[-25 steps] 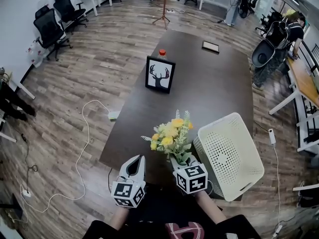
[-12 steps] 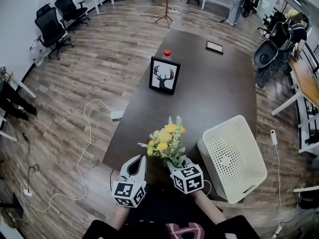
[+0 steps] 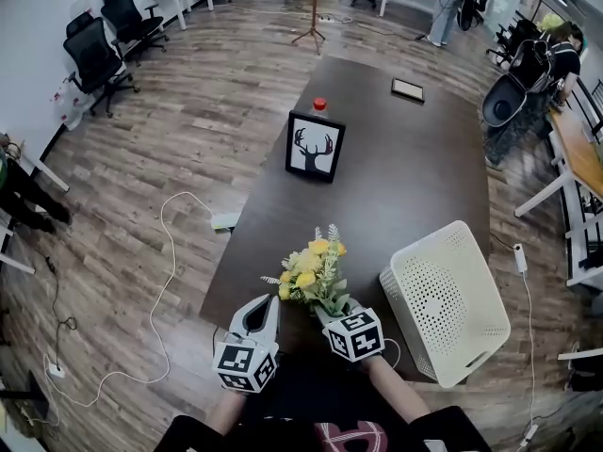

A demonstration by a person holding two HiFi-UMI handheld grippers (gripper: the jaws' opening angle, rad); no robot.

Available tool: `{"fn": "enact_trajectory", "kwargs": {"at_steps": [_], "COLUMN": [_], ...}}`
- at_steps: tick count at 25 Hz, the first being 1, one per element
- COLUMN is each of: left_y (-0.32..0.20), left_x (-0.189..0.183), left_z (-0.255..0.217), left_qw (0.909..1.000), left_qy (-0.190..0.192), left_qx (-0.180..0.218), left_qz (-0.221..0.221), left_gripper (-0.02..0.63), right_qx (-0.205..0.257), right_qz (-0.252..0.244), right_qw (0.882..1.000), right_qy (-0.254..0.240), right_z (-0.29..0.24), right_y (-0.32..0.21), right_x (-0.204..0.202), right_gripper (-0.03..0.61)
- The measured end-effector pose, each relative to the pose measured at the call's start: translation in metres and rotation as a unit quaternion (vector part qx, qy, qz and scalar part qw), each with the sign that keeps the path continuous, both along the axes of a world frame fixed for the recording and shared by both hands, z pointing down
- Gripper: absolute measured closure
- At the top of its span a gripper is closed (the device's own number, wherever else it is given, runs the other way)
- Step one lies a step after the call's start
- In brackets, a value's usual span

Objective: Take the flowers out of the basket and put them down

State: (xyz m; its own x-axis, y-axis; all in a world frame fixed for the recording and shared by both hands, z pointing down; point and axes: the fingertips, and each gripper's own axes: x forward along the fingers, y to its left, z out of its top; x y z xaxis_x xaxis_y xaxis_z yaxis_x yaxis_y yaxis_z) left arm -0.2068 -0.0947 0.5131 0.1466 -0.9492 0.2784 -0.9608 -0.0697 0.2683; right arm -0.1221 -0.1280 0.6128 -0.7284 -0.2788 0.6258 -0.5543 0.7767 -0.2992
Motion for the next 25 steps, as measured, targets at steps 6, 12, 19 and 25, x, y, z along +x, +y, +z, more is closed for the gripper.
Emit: {"fn": "enact_trajectory", "kwargs": {"at_steps": [6,12,19,25], "left_y": [-0.005,-0.009,-0.014,-0.016], "left_x": [-0.005,-0.007,-0.003,-0.004], "left_z": [0.002,0.005,0.005,0.007], "left_qw": [1.0000,0.9999,0.9998,0.9997], "left_qy": [0.003,0.005,0.012,0.013], "left_qx": [0.000,-0.001,-0.002,-0.005], "left_qz": [0.006,0.012,0.017,0.018], "left_gripper": [0.607,0.607,0.607,0.607], "right_qx": [-0.016,-0.012,-0.022,-0.029], "right_qz": [0.009,0.024,0.028,0.027], "right_qw": [1.000,0.999,0.999,0.998], "right_qy": [0.015,0.022,0.035,0.042], "right_z": [0.014,0.021,0.026,0.032], "right_y": [-0.003,-0.009,-0.012,-0.013], "right_x": [0.002,0.008,0.015,0.015], "right_gripper": [0.515,0.511,0.508,0.508]}}
